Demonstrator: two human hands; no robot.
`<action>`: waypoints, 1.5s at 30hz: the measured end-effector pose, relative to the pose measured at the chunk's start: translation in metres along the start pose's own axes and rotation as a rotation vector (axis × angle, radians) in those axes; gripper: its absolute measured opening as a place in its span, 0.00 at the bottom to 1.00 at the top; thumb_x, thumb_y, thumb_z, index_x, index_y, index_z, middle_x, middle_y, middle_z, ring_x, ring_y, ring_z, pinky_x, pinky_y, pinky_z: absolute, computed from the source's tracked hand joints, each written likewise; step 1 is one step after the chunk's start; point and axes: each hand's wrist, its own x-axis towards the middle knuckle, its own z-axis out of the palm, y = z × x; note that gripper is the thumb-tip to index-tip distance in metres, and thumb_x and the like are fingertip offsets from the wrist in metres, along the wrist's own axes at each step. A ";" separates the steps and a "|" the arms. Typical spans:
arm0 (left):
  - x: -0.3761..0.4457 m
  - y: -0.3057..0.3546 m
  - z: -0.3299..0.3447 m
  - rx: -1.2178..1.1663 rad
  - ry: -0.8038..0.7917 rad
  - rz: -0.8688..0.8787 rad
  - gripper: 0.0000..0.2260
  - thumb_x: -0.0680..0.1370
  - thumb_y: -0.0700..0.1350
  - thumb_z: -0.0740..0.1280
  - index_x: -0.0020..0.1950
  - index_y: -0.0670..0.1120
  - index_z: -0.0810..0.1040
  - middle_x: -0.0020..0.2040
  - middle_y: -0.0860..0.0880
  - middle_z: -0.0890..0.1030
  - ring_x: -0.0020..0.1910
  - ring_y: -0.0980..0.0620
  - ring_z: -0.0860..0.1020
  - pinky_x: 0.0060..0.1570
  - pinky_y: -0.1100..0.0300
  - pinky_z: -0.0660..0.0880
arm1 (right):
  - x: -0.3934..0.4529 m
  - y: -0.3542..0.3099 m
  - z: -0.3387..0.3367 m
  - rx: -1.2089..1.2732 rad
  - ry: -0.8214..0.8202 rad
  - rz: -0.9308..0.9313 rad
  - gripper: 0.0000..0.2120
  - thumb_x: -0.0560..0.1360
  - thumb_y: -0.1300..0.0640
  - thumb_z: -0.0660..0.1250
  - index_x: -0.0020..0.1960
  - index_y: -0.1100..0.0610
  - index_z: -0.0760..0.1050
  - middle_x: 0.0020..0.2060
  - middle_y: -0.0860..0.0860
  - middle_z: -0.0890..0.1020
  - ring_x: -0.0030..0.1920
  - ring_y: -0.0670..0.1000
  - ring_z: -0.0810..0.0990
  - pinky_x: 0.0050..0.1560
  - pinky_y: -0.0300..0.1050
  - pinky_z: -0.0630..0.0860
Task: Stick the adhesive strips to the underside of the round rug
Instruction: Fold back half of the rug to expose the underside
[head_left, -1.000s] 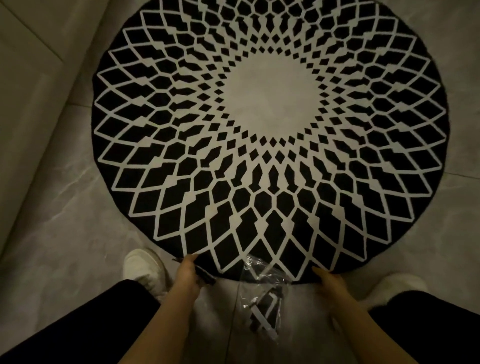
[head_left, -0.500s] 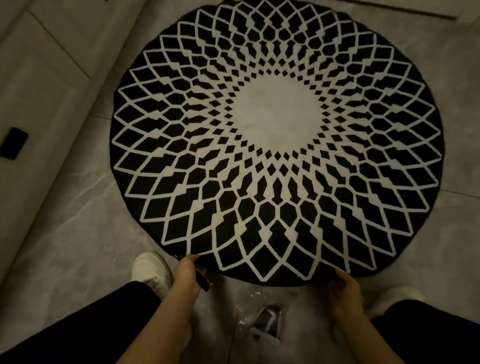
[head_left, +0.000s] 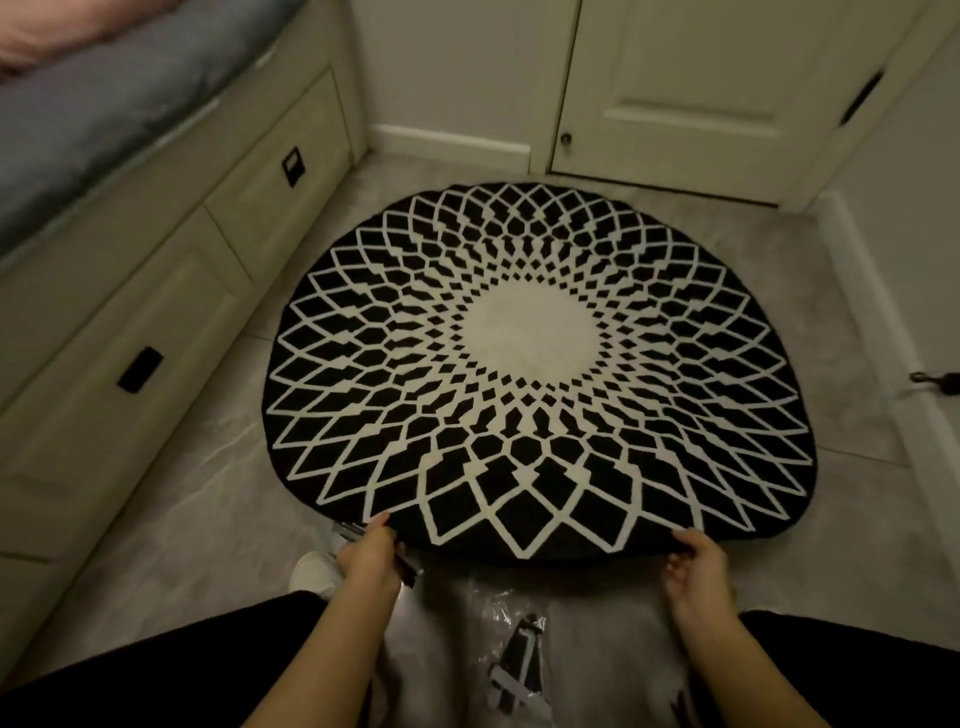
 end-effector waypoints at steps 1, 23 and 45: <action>-0.009 0.005 -0.002 -0.034 -0.019 -0.010 0.15 0.77 0.35 0.64 0.65 0.40 0.74 0.59 0.40 0.76 0.49 0.44 0.77 0.49 0.53 0.76 | -0.009 -0.005 0.001 0.019 -0.013 -0.021 0.09 0.68 0.60 0.69 0.47 0.58 0.75 0.37 0.52 0.77 0.37 0.50 0.76 0.41 0.42 0.74; -0.126 0.189 0.009 0.247 -0.380 0.246 0.19 0.79 0.33 0.55 0.65 0.47 0.75 0.56 0.42 0.75 0.40 0.51 0.72 0.35 0.59 0.69 | -0.150 -0.116 0.057 0.363 -0.271 -0.277 0.08 0.69 0.63 0.65 0.45 0.53 0.73 0.45 0.49 0.77 0.45 0.48 0.78 0.45 0.40 0.74; 0.057 0.134 0.177 0.098 -0.251 0.277 0.18 0.79 0.31 0.60 0.67 0.42 0.72 0.65 0.43 0.74 0.62 0.49 0.75 0.62 0.57 0.72 | 0.088 -0.096 0.177 -0.075 -0.386 -0.166 0.18 0.78 0.47 0.61 0.65 0.52 0.71 0.61 0.48 0.77 0.64 0.48 0.72 0.71 0.49 0.59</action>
